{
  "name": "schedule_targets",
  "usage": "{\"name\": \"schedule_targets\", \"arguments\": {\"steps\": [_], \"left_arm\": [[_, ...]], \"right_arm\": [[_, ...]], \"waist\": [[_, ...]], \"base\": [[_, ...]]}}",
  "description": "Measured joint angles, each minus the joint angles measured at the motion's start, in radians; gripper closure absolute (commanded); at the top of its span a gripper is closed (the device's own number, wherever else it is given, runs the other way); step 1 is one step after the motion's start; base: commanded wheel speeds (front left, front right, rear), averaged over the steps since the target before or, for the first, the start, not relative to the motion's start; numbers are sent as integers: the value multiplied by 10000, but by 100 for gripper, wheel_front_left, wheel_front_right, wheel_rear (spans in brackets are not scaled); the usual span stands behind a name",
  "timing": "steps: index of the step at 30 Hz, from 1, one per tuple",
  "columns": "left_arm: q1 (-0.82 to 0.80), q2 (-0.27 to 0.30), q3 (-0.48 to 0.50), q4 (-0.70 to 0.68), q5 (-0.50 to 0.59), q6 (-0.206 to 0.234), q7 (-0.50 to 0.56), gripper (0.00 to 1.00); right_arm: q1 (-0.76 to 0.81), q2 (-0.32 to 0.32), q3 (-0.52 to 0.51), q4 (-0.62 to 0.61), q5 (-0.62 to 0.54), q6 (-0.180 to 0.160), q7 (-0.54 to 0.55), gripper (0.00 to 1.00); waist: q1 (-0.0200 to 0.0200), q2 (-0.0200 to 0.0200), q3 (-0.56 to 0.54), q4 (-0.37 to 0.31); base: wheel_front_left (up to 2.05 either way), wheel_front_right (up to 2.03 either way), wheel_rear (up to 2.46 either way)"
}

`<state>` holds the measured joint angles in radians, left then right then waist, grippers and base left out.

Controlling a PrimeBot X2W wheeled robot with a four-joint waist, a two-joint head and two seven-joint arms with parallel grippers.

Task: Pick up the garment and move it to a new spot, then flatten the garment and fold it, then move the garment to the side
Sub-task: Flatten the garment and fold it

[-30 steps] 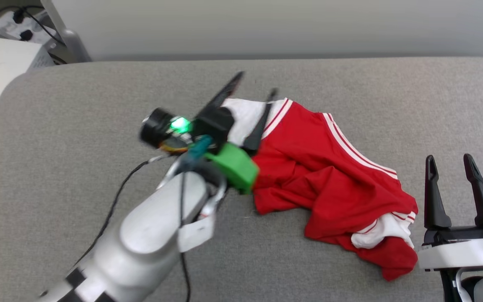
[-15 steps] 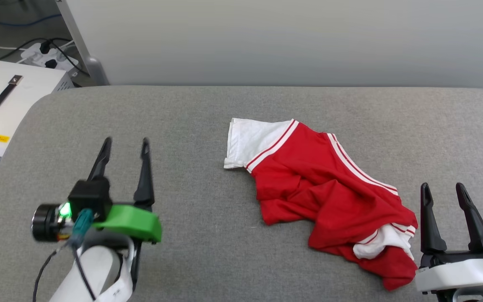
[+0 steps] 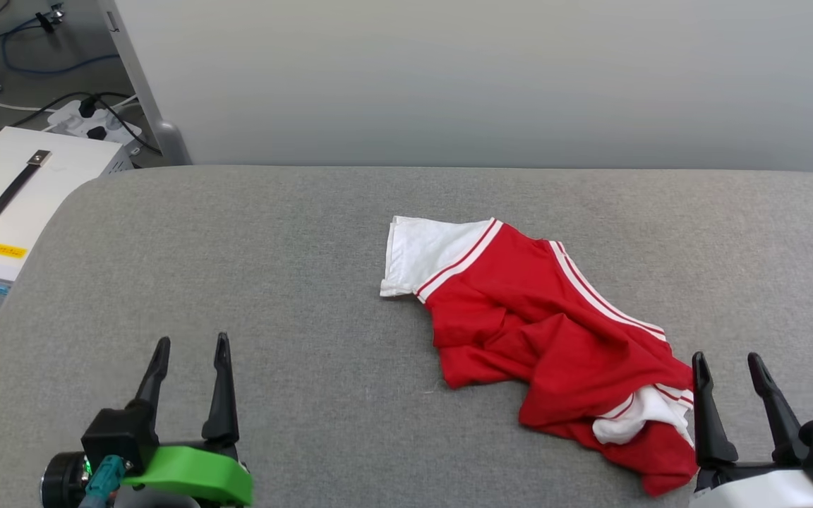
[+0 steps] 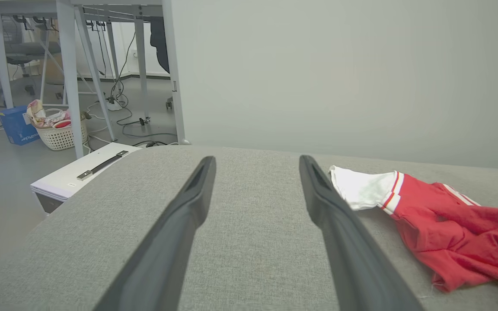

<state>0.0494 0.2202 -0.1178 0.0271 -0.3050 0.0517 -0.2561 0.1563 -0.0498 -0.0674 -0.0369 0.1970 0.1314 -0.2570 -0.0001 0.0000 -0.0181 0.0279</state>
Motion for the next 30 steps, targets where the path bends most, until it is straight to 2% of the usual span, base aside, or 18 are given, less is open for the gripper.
{"name": "schedule_targets", "arguments": {"steps": [6, 11, 26, 30], "left_arm": [[126, -522, 399, 403, 614, -761, 0, 0], [125, -828, 660, 669, 1047, -1097, 0, 0], [125, -1216, 1187, 928, 1705, -1459, 0, 0], [116, -1290, 1271, 915, 1833, -1532, 0, 0]], "right_arm": [[229, 0, 36, 242, 94, 0, 0, 0], [275, 2, 63, 349, 88, 0, 0, 0], [219, -4, -180, 224, -92, 0, 0, 0], [-485, -332, -533, -182, -98, 2, 0, 0]], "waist": [[0, 0, -12, 144], [0, 0, 23, 224], [0, 0, 31, 229], [0, 0, 151, 223]], "base": [[0, 0, 0], [0, 0, 0], [0, 0, 0], [0, 0, 0]]}}
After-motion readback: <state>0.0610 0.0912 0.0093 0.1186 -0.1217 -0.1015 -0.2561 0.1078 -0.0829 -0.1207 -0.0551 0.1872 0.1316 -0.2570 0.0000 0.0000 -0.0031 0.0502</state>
